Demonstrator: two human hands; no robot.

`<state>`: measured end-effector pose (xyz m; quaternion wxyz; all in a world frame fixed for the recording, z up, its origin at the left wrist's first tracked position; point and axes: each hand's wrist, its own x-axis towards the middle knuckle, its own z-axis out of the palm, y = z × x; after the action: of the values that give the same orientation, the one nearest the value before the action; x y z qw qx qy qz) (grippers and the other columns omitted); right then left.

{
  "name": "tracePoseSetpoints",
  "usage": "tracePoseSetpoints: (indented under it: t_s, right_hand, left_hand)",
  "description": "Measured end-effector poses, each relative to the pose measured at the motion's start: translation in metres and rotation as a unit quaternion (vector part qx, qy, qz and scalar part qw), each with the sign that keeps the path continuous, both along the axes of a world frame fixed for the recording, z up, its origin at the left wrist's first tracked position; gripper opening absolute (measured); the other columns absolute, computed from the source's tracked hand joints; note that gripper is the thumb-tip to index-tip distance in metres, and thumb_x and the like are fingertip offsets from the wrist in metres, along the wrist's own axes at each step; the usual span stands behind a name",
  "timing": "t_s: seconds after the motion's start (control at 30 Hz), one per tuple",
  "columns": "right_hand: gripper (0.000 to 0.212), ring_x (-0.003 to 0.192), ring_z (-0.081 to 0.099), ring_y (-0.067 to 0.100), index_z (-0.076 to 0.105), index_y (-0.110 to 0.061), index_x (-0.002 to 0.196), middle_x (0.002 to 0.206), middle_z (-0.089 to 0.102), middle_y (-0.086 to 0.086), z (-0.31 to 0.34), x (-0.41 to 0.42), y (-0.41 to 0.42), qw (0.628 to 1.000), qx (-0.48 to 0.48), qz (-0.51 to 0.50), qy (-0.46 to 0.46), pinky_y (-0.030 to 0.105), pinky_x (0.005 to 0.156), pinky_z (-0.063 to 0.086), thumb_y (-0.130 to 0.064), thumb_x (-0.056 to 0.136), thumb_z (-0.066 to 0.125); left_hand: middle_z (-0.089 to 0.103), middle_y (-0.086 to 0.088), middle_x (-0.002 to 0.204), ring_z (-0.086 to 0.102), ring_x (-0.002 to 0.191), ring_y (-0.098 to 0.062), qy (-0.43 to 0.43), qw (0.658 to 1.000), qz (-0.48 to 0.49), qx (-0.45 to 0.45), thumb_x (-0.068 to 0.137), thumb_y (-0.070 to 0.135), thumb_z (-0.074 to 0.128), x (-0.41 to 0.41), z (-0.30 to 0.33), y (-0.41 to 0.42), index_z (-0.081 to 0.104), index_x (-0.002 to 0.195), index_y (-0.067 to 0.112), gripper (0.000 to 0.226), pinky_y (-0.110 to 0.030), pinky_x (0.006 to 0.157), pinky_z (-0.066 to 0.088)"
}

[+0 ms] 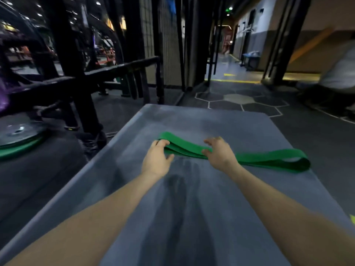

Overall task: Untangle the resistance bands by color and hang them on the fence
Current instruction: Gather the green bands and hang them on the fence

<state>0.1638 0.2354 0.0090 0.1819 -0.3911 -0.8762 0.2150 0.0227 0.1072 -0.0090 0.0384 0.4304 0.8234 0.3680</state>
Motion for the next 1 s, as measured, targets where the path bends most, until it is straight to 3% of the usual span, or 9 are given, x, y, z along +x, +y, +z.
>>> tracePoseSetpoints:
  t_s: [0.27,0.4,0.5,0.6,0.7,0.77,0.87,0.93,1.0]
  right_hand:
    - [0.04,0.121,0.043,0.036,0.052,-0.012,0.13,0.128,0.047,0.015,-0.045,-0.005,0.042,0.998,0.036,0.004,-0.049,0.039,0.101,0.038,-0.017,0.09,0.057]
    - [0.041,0.12,0.038,0.035,0.048,-0.022,0.134,0.126,0.044,0.012,-0.056,-0.003,0.053,0.993,0.069,0.012,-0.097,0.044,0.101,0.039,-0.019,0.093,0.051]
    - [0.038,0.116,0.038,0.033,0.051,-0.024,0.132,0.125,0.045,0.009,-0.064,0.005,0.057,0.988,0.102,0.005,-0.115,0.043,0.096,0.042,-0.02,0.094,0.049]
    - [0.035,0.113,0.04,0.031,0.055,-0.026,0.129,0.123,0.048,0.006,-0.065,0.007,0.058,0.987,0.12,-0.002,-0.111,0.042,0.089,0.046,-0.019,0.096,0.046]
    - [0.035,0.112,0.041,0.03,0.055,-0.028,0.128,0.122,0.049,0.005,-0.066,0.007,0.058,0.986,0.125,-0.003,-0.113,0.041,0.085,0.048,-0.017,0.096,0.044]
    - [0.036,0.111,0.041,0.031,0.054,-0.029,0.129,0.122,0.049,0.005,-0.065,0.007,0.058,0.985,0.128,-0.001,-0.117,0.04,0.085,0.048,-0.017,0.096,0.045]
    - [0.035,0.11,0.042,0.032,0.055,-0.028,0.128,0.121,0.05,0.005,-0.065,0.007,0.057,0.985,0.127,0.001,-0.121,0.04,0.084,0.048,-0.017,0.095,0.046]
    - [0.036,0.11,0.043,0.032,0.055,-0.028,0.127,0.12,0.05,0.006,-0.063,0.007,0.057,0.984,0.129,0.003,-0.125,0.04,0.084,0.048,-0.016,0.095,0.047]
    - [0.037,0.11,0.043,0.032,0.055,-0.029,0.128,0.12,0.05,0.006,-0.063,0.007,0.057,0.983,0.13,0.004,-0.127,0.041,0.084,0.048,-0.014,0.095,0.047]
  left_hand:
    - [0.033,-0.008,0.144,0.033,0.128,-0.03,0.111,0.993,0.044,0.01,0.09,0.022,0.058,-0.033,-0.039,0.05,0.035,0.14,0.014,0.056,-0.036,0.105,0.032]
    - [0.029,-0.004,0.15,0.025,0.135,-0.029,0.12,0.992,0.041,0.016,0.098,0.031,0.041,-0.05,-0.047,0.066,0.031,0.144,0.016,0.05,-0.041,0.106,0.031]
    - [0.043,-0.012,0.137,0.036,0.125,-0.034,0.089,0.995,0.042,0.03,0.1,0.026,0.035,-0.061,-0.057,0.075,0.047,0.134,0.008,0.04,-0.04,0.103,0.031]
    - [0.055,-0.018,0.116,0.048,0.108,-0.037,0.064,0.994,0.069,0.059,0.098,0.019,0.043,-0.074,-0.061,0.082,0.064,0.11,0.003,0.029,-0.037,0.094,0.034]
    - [0.059,-0.015,0.109,0.057,0.1,-0.033,-0.038,0.989,0.113,0.092,0.087,0.01,0.061,-0.081,-0.055,0.087,0.069,0.092,0.01,0.009,-0.036,0.089,0.045]
    - [0.062,-0.015,0.108,0.059,0.1,-0.03,-0.096,0.982,0.127,0.104,0.08,0.006,0.068,-0.084,-0.055,0.092,0.063,0.084,0.016,0.012,-0.036,0.09,0.048]
    - [0.053,-0.018,0.119,0.054,0.107,-0.033,-0.118,0.974,0.174,0.088,0.078,0.009,0.071,-0.082,-0.056,0.099,0.053,0.101,0.012,0.029,-0.04,0.095,0.045]
    - [0.046,-0.021,0.129,0.05,0.114,-0.036,-0.145,0.962,0.231,0.02,0.08,0.021,0.072,-0.081,-0.049,0.098,0.045,0.12,0.005,0.05,-0.042,0.098,0.041]
    - [0.054,-0.024,0.124,0.053,0.114,-0.038,-0.147,0.958,0.236,-0.074,0.082,0.032,0.069,-0.084,-0.041,0.098,0.049,0.12,-0.004,0.056,-0.042,0.093,0.044]
